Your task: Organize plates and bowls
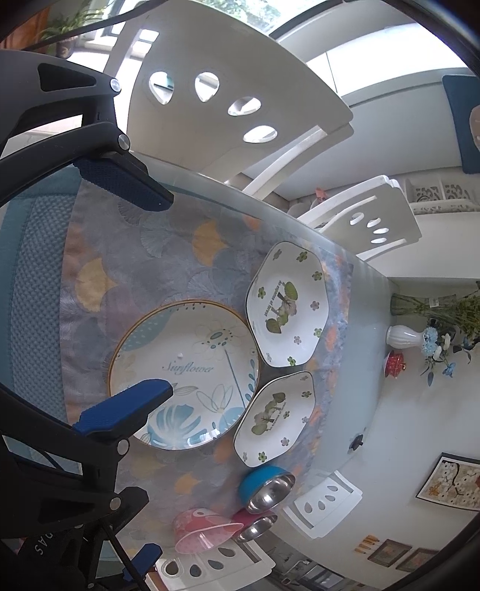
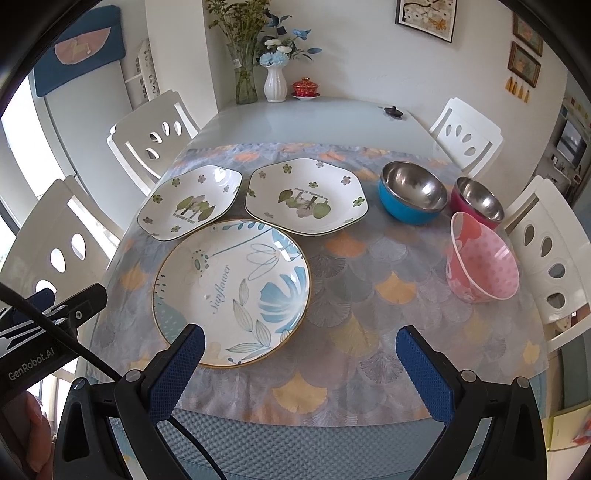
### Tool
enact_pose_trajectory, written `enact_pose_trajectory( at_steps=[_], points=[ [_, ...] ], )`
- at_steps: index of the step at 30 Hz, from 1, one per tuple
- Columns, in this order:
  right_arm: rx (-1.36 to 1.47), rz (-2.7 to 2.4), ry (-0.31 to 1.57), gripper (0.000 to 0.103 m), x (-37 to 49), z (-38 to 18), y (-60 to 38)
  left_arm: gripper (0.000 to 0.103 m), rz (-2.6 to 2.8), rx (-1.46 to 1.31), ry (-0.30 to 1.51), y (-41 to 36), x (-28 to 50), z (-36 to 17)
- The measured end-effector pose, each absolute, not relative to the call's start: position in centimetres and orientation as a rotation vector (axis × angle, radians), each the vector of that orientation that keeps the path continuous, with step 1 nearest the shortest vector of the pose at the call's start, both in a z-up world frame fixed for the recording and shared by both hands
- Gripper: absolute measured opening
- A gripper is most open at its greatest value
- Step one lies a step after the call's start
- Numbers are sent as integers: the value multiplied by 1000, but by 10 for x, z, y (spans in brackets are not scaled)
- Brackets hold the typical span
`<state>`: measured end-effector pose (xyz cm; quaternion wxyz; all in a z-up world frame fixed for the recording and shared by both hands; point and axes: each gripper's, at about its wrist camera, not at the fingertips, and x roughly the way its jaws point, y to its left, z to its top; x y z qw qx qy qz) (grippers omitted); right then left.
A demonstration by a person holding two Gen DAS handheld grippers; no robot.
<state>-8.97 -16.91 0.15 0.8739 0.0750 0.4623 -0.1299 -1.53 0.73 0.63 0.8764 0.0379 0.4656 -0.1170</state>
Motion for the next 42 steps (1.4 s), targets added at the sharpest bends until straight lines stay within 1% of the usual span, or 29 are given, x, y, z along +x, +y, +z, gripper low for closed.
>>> enact_pose_trajectory(
  at_steps=[42],
  points=[
    [157,-255,1003,102,-64,-9,-174,92,-257,102,968,-5,10,-4]
  ],
)
